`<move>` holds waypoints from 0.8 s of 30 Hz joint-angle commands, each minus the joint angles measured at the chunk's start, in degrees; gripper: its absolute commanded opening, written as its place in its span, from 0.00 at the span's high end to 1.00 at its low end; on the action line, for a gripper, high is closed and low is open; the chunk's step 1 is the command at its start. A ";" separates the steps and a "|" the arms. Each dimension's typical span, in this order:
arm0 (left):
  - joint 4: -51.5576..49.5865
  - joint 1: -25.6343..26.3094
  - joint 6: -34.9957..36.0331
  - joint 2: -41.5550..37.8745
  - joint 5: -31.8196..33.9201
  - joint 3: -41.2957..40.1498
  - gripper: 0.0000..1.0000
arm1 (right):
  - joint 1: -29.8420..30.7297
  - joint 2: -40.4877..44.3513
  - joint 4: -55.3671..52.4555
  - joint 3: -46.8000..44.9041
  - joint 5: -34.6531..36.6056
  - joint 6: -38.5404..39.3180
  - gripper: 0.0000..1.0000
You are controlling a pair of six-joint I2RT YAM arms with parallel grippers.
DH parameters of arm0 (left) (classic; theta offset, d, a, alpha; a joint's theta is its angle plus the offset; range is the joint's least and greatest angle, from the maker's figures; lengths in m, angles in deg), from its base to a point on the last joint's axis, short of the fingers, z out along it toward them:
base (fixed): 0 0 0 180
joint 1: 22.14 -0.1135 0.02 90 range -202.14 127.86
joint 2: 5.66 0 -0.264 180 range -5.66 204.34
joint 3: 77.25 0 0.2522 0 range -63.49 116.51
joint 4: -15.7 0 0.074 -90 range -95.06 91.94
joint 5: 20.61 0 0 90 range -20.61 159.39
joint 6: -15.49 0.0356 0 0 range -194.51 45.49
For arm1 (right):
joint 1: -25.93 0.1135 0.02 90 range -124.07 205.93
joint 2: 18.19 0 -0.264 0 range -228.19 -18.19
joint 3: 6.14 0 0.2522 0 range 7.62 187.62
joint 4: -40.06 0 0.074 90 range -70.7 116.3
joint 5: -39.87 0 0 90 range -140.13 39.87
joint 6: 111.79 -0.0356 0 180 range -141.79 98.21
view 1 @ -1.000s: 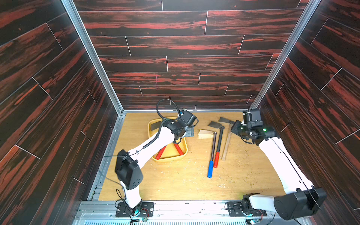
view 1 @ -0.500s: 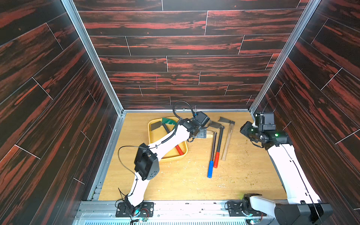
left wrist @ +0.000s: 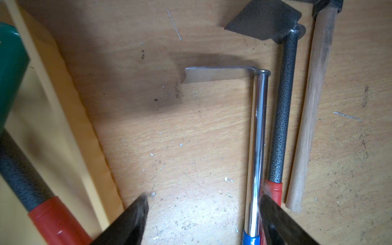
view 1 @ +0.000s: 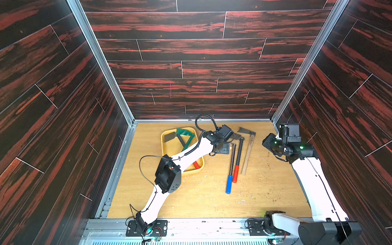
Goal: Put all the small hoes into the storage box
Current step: Pick up the hoe from the center of the board.
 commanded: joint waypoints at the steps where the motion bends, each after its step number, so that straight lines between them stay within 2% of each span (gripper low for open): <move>1: -2.86 1.48 0.02 1.74 -1.03 3.18 0.16 | -0.37 1.38 -0.66 -0.76 -0.42 -0.50 0.61; 15: -2.05 2.64 -1.20 6.27 -5.39 5.15 0.21 | -0.53 2.00 -2.19 -1.31 2.69 -1.25 0.61; 24: -3.85 2.92 -1.48 11.76 -7.04 11.59 0.24 | -0.89 2.39 -2.46 -1.28 2.66 -1.37 0.61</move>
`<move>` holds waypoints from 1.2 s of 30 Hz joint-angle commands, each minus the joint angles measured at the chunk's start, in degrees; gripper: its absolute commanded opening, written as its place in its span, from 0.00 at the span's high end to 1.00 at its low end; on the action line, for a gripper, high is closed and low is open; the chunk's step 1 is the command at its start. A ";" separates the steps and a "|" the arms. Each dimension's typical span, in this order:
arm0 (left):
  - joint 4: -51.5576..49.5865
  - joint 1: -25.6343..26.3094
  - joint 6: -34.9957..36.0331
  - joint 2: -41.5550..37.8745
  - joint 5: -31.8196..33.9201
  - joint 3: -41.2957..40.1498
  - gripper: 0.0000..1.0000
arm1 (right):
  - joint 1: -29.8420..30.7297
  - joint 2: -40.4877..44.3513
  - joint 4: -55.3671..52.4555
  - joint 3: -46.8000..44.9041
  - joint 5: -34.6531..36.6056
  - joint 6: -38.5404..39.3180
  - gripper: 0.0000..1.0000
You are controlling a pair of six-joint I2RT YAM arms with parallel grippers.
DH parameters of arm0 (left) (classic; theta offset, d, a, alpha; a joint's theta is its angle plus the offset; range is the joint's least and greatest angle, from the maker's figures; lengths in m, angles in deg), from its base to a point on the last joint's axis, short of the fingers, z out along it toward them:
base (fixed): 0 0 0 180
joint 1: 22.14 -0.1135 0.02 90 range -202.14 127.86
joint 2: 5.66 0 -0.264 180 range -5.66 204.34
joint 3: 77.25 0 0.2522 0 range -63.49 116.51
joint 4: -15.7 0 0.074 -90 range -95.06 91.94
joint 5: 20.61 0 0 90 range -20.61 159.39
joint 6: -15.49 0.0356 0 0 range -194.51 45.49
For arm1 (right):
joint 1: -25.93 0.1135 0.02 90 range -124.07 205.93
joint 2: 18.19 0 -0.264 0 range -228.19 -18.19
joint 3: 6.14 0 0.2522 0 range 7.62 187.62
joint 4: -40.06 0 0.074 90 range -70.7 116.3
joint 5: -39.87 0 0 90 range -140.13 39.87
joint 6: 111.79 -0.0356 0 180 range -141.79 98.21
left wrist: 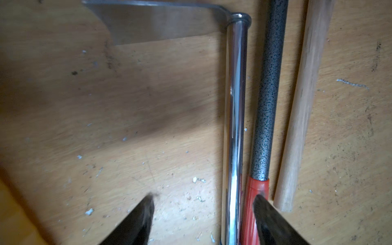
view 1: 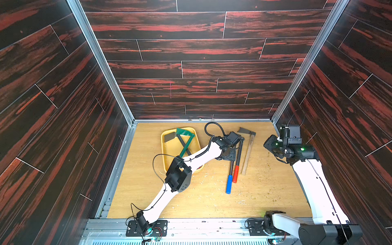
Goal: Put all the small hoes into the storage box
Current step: Pick up the hoe from the center of the board.
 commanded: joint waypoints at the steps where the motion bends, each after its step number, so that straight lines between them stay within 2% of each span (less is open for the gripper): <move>1: -3.57 0.38 -0.18 1.80 -0.90 4.37 0.24 | -0.41 0.95 -1.23 -0.43 0.40 -0.37 0.61; 10: -6.21 0.47 0.75 5.71 -0.69 9.68 0.25 | -0.63 1.23 -0.68 -1.20 -0.56 -0.55 0.61; 25: -9.19 1.20 3.61 10.48 -4.39 14.68 0.25 | -0.86 1.12 0.35 -2.25 -1.89 -0.81 0.61; 36: -10.68 1.54 4.71 12.44 -3.02 15.59 0.24 | -1.03 1.39 0.81 -2.69 -2.41 -0.90 0.61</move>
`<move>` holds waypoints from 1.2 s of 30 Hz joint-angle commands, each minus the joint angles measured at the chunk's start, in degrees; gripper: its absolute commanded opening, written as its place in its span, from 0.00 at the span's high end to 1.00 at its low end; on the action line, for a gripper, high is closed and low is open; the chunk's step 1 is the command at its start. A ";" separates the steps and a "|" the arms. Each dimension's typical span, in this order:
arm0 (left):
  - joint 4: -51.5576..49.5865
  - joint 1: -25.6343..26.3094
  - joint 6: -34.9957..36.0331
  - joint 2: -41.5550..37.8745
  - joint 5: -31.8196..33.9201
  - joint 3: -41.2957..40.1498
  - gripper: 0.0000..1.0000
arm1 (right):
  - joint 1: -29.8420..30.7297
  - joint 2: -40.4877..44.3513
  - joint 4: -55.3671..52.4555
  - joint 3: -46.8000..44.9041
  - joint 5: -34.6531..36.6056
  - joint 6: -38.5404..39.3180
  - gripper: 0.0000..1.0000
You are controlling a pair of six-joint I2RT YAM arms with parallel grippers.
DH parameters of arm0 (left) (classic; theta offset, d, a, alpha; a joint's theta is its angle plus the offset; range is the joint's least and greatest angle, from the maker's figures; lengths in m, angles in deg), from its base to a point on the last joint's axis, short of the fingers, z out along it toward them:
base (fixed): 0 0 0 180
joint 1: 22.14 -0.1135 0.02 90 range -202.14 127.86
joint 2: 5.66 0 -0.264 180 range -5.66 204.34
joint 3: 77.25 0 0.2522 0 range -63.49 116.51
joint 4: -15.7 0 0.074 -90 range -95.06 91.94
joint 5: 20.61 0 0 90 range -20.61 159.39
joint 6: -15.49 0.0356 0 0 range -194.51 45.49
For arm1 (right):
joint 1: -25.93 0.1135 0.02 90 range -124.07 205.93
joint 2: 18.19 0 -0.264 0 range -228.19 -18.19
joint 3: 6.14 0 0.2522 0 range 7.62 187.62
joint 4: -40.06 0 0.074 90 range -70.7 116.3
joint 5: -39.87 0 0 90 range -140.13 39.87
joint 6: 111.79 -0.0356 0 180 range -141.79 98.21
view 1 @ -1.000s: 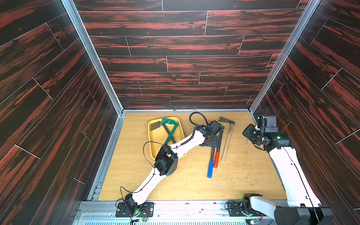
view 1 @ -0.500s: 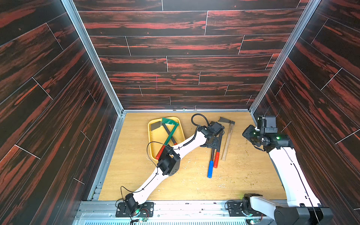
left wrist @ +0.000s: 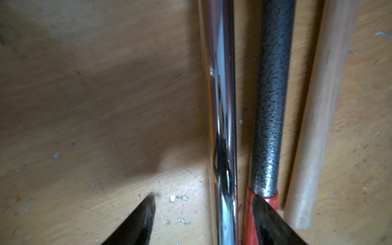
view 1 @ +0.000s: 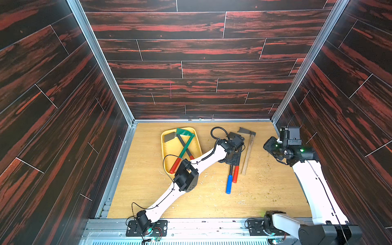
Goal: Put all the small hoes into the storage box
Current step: Pick up the hoe from the center of the board.
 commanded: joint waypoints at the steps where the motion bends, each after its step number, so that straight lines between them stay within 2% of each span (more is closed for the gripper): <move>1: -3.29 0.30 1.05 0.48 1.09 1.58 0.24 | -0.32 0.94 0.35 -0.57 -0.62 -0.44 0.61; 18: -5.45 -0.11 1.99 -0.47 9.96 -1.65 0.27 | -0.95 0.72 1.25 -1.71 -2.33 -0.79 0.61; 25: -3.31 -0.22 2.28 -1.00 8.01 -2.77 0.32 | -1.03 0.51 1.39 -1.71 -2.77 -1.00 0.61; 33: -2.85 -0.25 2.38 -1.22 7.19 -2.59 0.41 | -1.20 0.34 1.32 -1.36 -2.87 -0.83 0.61; 36: -2.71 -0.22 2.40 -1.24 7.10 -2.82 0.47 | -1.21 0.25 1.49 -1.28 -3.06 -0.75 0.62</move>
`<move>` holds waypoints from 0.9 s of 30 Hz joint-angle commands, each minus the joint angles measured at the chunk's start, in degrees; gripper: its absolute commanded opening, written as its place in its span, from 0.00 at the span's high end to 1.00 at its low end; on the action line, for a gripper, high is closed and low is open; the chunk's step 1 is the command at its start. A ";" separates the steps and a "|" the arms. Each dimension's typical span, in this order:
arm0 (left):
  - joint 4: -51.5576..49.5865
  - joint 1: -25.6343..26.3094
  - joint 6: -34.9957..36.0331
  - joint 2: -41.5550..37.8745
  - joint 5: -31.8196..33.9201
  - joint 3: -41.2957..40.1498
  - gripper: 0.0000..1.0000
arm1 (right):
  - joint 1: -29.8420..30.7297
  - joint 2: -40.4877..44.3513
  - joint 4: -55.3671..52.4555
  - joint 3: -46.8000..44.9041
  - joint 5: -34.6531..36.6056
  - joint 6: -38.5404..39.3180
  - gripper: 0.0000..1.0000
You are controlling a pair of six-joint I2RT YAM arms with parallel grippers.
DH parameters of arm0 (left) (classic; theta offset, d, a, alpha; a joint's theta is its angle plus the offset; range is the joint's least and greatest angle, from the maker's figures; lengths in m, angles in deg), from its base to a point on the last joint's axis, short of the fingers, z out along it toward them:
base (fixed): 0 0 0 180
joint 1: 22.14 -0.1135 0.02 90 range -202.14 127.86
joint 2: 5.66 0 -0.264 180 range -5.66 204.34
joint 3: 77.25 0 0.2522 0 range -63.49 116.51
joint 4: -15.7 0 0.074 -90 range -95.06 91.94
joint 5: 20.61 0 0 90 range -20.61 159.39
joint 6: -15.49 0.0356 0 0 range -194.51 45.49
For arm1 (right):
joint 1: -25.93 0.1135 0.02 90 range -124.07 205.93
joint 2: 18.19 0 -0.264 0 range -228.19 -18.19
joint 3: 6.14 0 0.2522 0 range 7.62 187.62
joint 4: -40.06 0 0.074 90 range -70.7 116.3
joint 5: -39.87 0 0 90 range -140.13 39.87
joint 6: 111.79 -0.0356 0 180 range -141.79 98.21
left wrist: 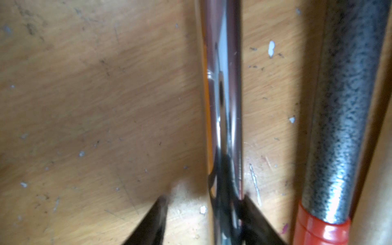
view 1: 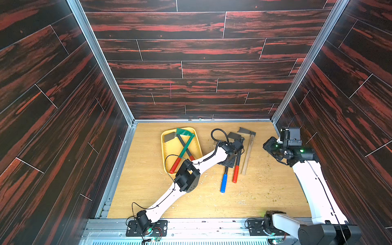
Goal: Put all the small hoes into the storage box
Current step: Pick up the hoe from the center of the board.
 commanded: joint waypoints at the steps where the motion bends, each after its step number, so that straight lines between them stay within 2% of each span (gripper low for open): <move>1: -1.60 -0.27 0.22 -1.86 0.24 -0.60 0.52 | -0.27 0.05 0.14 -0.18 -0.55 -0.11 0.62; 2: -1.51 -0.28 0.28 -1.89 0.13 -0.59 0.56 | -0.35 -0.02 0.10 -0.10 -0.63 -0.07 0.61; 9: -1.45 -0.24 0.26 -2.23 0.00 -1.13 0.60 | -0.52 -0.21 0.14 0.00 -0.99 -0.14 0.62; 14: -0.99 -0.34 0.30 -2.72 -0.23 -2.16 0.77 | -0.54 -0.30 0.14 -0.09 -1.11 -0.15 0.62; 27: -1.41 -0.24 0.74 -5.07 0.05 -2.70 0.82 | -0.67 0.12 0.05 -0.09 -1.15 -0.17 0.62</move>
